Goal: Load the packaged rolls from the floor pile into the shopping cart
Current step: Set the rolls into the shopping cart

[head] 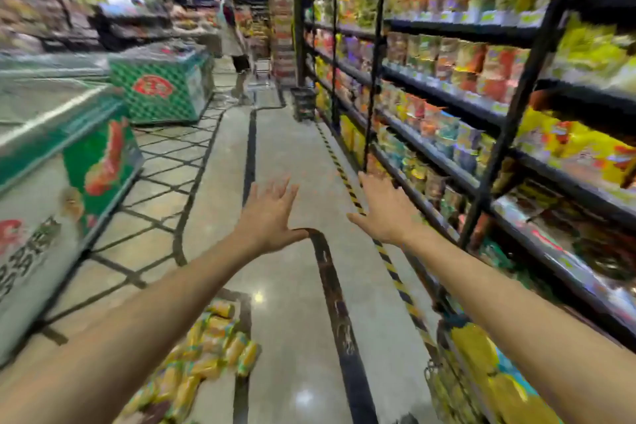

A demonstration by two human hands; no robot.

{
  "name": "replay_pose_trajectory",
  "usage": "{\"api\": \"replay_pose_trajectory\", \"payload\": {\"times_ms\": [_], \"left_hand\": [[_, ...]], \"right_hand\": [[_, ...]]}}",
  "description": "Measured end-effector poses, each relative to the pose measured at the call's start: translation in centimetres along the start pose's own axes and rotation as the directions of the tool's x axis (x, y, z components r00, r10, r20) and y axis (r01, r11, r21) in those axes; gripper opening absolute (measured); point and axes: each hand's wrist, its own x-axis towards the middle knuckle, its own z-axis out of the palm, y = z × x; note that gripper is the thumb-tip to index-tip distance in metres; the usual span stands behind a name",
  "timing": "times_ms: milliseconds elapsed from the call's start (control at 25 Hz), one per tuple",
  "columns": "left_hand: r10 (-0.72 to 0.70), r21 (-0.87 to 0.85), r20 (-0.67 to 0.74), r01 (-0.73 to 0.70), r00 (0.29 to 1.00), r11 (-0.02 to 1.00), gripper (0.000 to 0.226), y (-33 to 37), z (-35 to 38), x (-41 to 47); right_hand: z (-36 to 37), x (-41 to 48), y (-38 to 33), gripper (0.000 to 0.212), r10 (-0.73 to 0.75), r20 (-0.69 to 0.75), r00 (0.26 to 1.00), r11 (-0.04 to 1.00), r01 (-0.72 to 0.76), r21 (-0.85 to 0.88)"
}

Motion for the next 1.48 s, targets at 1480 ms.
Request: {"api": "replay_pose_trajectory", "payload": {"times_ms": [1480], "left_hand": [[-0.96, -0.151, 0.085, 0.956, 0.265, 0.251, 0.093, -48.9, 27.0, 24.0]], "right_hand": [[35.8, 66.0, -35.0, 0.075, -0.868, 0.325, 0.375, 0.45, 0.87, 0.201]]}}
